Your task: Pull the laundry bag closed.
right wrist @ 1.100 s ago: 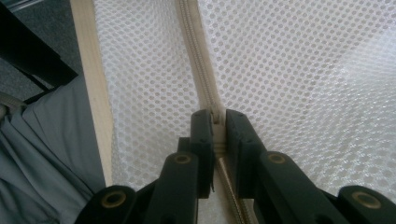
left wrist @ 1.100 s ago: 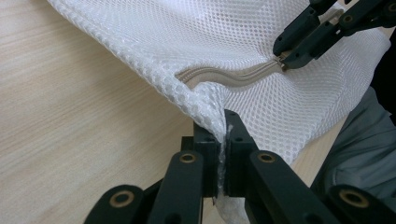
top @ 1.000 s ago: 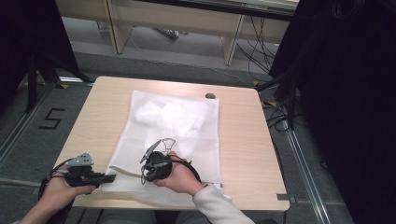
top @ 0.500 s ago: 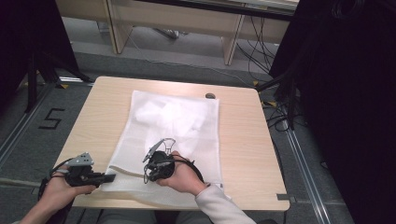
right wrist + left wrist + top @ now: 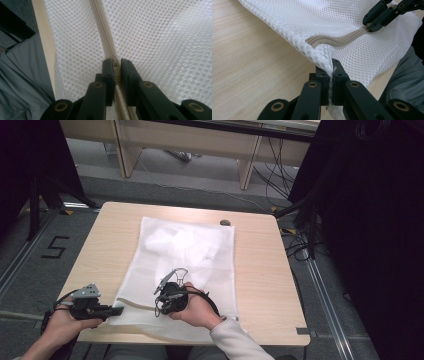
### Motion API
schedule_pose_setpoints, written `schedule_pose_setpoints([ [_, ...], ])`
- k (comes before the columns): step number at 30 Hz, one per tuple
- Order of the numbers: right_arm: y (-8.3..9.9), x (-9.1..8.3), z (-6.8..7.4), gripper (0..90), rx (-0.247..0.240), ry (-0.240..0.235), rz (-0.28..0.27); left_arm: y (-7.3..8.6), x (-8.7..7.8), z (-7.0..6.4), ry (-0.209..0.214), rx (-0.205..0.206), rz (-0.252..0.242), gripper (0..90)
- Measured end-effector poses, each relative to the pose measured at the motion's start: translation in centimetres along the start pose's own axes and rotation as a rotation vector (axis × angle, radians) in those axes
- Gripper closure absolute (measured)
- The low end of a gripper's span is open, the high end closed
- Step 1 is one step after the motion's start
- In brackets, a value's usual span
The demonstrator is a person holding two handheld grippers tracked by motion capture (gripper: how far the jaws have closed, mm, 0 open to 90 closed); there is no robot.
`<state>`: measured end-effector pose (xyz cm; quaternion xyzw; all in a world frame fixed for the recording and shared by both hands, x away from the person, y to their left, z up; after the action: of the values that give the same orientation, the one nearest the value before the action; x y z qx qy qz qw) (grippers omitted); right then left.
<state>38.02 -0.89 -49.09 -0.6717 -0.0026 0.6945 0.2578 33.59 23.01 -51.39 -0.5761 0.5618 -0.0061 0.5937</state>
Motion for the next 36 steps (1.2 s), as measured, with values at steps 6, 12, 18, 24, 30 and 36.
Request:
schedule_pose_setpoints([
  [6, 0.2, -0.1, 0.0, 82.4, -0.008, 0.002, 0.015, 0.0, -0.1, 0.0, -0.002, 0.003, 0.019, 85.9],
  [12, 0.6, -0.3, -0.1, 82.4, -0.008, 0.017, 0.027, 0.0, -0.1, 0.0, -0.004, -0.003, 0.009, 85.9],
  [18, 0.8, -0.6, -0.2, 82.4, -0.011, 0.024, 0.044, 0.0, -0.1, 0.1, 0.001, 0.002, 0.022, 85.9],
  [24, 1.4, -1.0, -0.4, 82.4, 0.009, 0.022, 0.034, 0.0, -0.2, 0.1, 0.002, 0.004, 0.022, 85.9],
  [30, 1.6, -1.4, -0.4, 82.4, 0.005, 0.030, 0.042, 0.1, -0.2, 0.1, -0.004, 0.016, 0.031, 85.9],
  [36, 1.7, -1.5, -0.5, 82.4, 0.018, 0.046, 0.045, 0.1, -0.2, 0.1, -0.001, 0.007, 0.026, 85.9],
])
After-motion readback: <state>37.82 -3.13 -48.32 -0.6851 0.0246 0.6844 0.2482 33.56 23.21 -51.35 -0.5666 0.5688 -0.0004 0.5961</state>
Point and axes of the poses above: each handheld gripper's, and its own axes: x roughly forward along the jaws, y roughly out of its underside, z roughly to its left, the point moved 3 cm from there along x, roughly forward along the jaws, and after that the axes turned 5 degrees about z, right-handed, at the moved point
